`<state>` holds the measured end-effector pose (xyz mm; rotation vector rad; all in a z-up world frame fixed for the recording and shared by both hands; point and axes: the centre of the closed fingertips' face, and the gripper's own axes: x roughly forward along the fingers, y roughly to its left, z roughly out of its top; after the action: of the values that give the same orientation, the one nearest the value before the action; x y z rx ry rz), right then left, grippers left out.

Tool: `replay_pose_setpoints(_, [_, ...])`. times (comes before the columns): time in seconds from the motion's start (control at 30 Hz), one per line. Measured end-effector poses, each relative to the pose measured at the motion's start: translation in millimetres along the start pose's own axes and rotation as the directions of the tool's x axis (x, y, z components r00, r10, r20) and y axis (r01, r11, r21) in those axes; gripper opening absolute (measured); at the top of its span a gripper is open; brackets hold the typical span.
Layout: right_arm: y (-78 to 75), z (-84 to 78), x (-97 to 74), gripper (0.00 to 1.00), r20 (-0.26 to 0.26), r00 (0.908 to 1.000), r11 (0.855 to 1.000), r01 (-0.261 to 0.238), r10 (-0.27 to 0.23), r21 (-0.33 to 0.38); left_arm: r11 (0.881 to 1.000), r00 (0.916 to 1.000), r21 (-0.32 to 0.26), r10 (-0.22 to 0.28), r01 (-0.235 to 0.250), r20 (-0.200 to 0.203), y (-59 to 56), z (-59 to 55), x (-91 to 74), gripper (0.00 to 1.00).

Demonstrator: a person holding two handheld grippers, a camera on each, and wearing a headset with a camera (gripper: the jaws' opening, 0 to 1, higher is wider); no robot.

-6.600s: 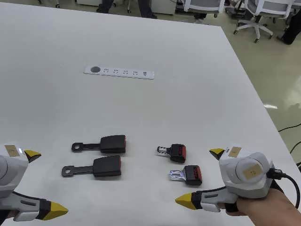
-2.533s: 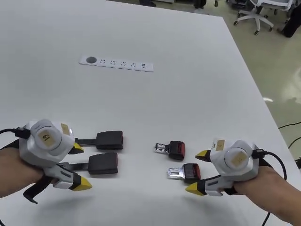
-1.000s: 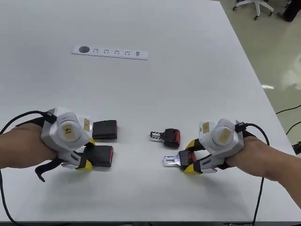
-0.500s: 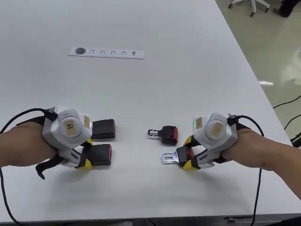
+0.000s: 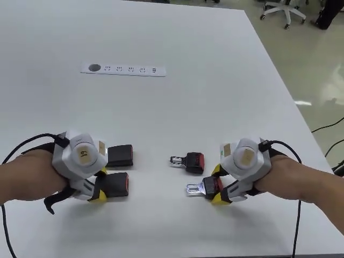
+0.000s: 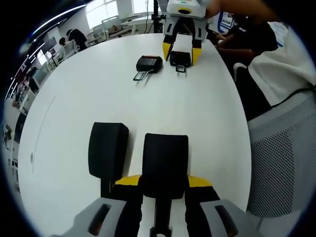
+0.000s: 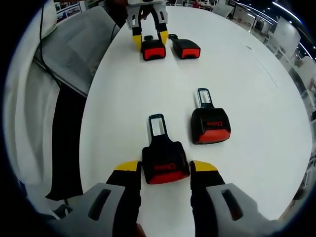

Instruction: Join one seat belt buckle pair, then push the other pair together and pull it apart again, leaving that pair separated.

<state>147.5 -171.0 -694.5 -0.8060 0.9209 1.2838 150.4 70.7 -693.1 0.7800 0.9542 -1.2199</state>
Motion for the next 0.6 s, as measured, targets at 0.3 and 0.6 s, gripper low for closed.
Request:
replay_pose_setpoints(0.3, [-0.4, -1.7, -1.4, 0.34, -0.006, 0.9999, 1.000, 0.012, -0.012, 0.014, 1.000, 0.9999, -0.019, 0.015, -0.015, 0.002, -2.6, 0.5, 0.2, 0.33])
replay_pose_setpoints(0.6, [3.1, 7.2, 0.9, 0.34, -0.015, 0.9997, 0.999, 0.019, -0.019, 0.030, 1.000, 0.9998, -0.005, 0.018, -0.018, -0.001, -4.7, 1.6, -0.3, 0.33])
